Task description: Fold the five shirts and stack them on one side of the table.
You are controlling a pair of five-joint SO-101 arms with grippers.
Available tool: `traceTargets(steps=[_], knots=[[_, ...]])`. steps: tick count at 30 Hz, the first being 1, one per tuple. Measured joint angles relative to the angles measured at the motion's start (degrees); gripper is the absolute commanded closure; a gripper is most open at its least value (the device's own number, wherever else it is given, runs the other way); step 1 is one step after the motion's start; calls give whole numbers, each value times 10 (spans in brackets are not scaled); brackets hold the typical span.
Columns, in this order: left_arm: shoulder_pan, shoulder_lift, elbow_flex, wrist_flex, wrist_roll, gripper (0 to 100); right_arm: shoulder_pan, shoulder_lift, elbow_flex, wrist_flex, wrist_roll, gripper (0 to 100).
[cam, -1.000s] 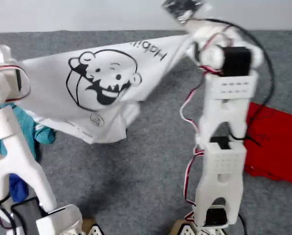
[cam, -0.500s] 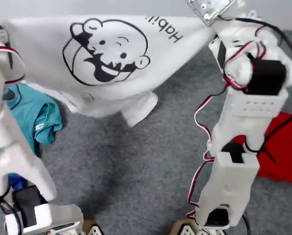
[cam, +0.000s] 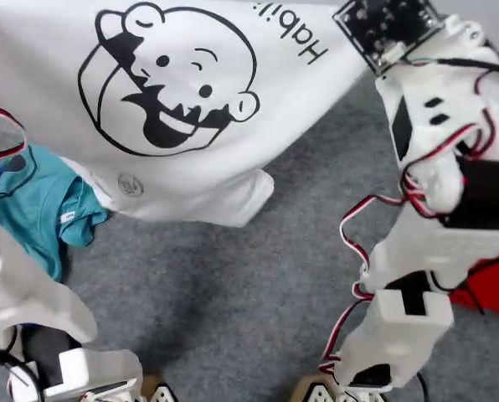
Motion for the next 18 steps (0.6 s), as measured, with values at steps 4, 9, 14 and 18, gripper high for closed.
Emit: traceTargets(steps=[4,9,14,18], knots=[[0,-15,-26,-1,0,994,0,-35,0,0,0,988],[6,-11,6,-35,0,994,0,-49,31,0,0,988],[36,106,149,-138,0,994,0,-33,164,0,0,988],[75,252,213,-277,-2,987,0,21,280,0,0,988]])
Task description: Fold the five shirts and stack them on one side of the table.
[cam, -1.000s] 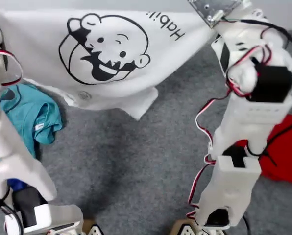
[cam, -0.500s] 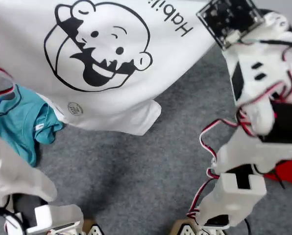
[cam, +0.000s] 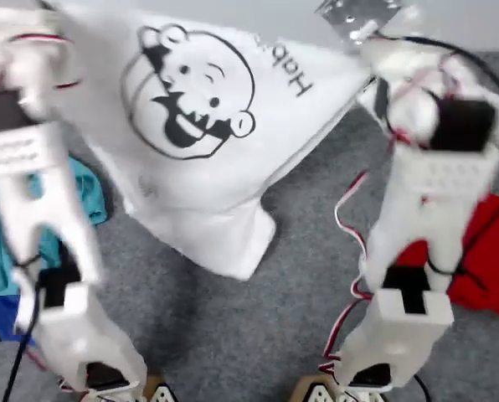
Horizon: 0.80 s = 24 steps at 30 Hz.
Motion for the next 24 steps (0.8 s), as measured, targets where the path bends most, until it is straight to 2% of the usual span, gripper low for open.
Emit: traceTargets(steps=[3,7,17,24], knots=[[28,115,0,-56,-35,940,0,52,44,-4,0,988],[45,228,-27,-30,-47,885,0,103,51,-4,0,988],[46,253,-214,147,-14,833,0,134,52,-4,0,988],[111,252,-320,385,-69,846,0,160,52,-6,24,988]])
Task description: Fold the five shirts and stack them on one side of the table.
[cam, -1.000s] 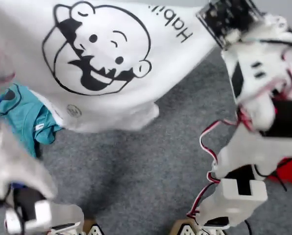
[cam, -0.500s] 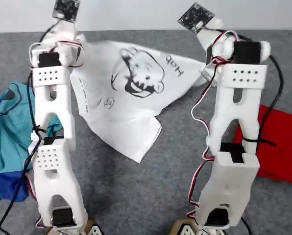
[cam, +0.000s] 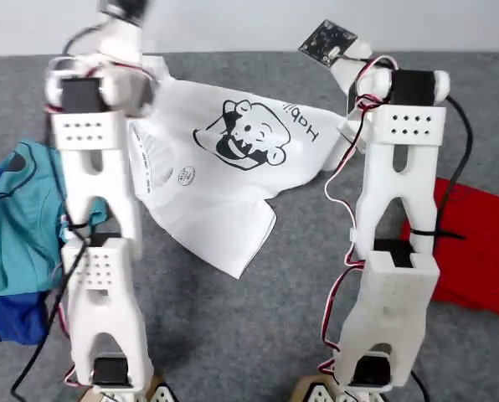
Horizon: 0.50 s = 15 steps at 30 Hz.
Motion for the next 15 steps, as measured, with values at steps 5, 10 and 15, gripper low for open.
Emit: traceTargets(steps=[5,10,15], knots=[[23,-6,52,28,-23,845,2,6,0,0,1,988],[59,-81,193,30,-35,844,0,6,0,0,2,988],[114,-217,408,30,-48,840,2,6,0,0,2,988]])
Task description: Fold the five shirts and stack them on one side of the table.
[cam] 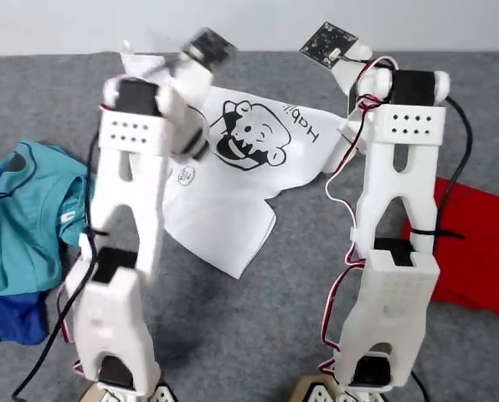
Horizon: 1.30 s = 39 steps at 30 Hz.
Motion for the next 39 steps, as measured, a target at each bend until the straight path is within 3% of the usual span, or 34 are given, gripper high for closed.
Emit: traceTargets(steps=[6,10,21,30,39], knots=[[82,-59,254,-2,-23,826,0,0,0,0,0,988],[107,-56,346,-28,-25,806,-1,0,0,0,0,988],[166,12,364,-59,-26,798,-1,0,0,0,0,988],[158,89,349,-91,-22,802,-1,0,0,0,0,988],[159,89,343,-102,10,994,-1,0,0,0,0,989]])
